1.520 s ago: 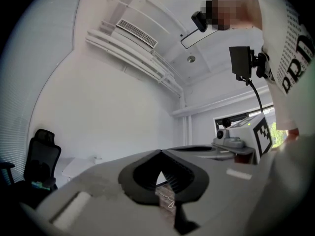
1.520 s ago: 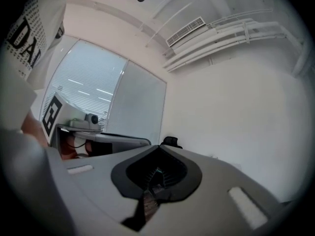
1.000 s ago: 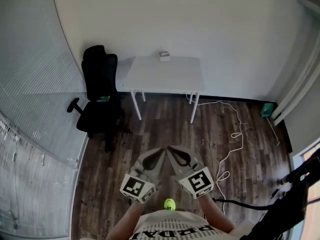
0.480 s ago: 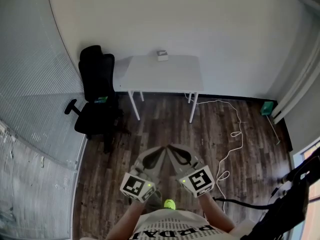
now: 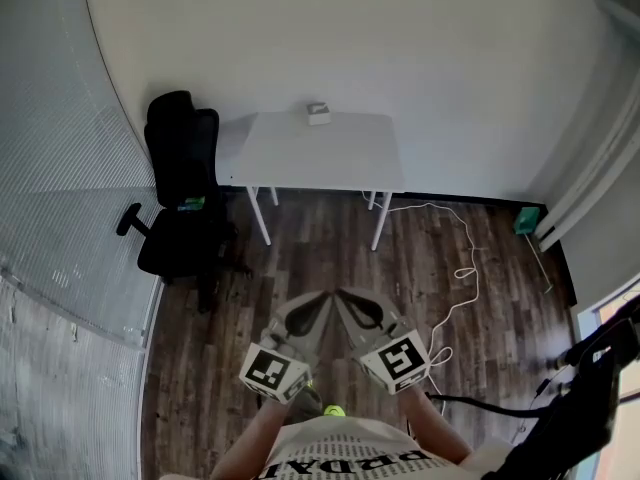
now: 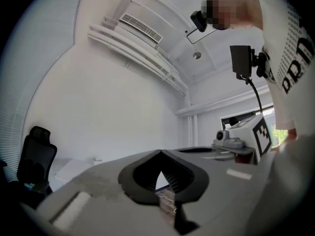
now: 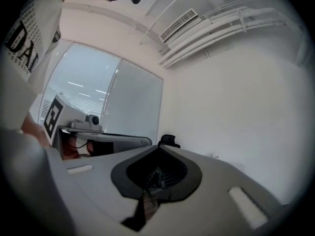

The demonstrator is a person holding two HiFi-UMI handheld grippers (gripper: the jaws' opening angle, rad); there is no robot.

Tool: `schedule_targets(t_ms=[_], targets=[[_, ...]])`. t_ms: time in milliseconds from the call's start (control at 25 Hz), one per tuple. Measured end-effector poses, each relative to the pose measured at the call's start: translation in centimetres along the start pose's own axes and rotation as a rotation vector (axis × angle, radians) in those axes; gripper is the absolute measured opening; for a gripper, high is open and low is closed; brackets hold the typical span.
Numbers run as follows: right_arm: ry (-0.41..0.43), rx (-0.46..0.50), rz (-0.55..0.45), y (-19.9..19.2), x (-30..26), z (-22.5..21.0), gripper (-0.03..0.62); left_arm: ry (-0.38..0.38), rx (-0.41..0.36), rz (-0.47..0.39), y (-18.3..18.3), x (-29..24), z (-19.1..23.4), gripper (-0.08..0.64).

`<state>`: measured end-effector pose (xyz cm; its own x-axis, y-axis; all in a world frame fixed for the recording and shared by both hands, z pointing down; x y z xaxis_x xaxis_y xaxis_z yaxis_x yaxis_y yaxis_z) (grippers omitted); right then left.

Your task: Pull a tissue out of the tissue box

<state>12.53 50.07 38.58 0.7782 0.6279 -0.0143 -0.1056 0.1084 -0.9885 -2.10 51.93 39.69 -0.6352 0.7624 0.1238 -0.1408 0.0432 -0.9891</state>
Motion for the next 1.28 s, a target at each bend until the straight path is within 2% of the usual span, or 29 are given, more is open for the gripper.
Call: schedule_targets(t_ms=[120,240,480,800,960,1120,1280], targets=[[-0.003,0.008,0.008,0.3,-1.8,-0.7,-0.002,-0.01,-0.009,-0.011,-0.1,-0.6,2.0,-0.009],[-0.006,0.011,0.011,0.6,-4.0,-1.4,-0.002,-0.005,0.024,-0.031,1.0,-1.5,4.0,-0.009],[-0.023,0.022,0.003,1.4,-8.7,-2.5,-0.002,-0.041,-0.018,-0.01,1.3,-2.5,9.3,-0.009],[-0.052,0.032,0.006,1.7,-14.0,-2.9,-0.002,-0.058,0.02,-0.04,2.9,-3.2,14.3,-0.009],[-0.064,0.032,0.015,2.1,-16.5,-3.0,-0.002,-0.081,-0.014,-0.016,2.7,-3.2,17.2,-0.009],[-0.064,0.037,0.034,1.8,-18.6,-3.0,-0.002,-0.079,0.033,-0.034,3.1,-3.5,19.2,-0.009],[-0.059,0.032,0.058,0.9,-19.2,-3.2,-0.002,-0.074,0.04,-0.032,2.4,-3.7,19.9,-0.009]])
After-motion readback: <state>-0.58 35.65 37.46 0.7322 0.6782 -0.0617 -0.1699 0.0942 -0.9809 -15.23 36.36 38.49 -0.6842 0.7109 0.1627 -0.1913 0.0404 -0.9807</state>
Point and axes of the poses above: the fingertips, and each gripper's own axes: x backward along the fingers, z to its left, y out of its top, the point moved 10 cm from there along x, backward along the fingers, and after that the axes turned 1 degree about x, right-handed, at the moved point
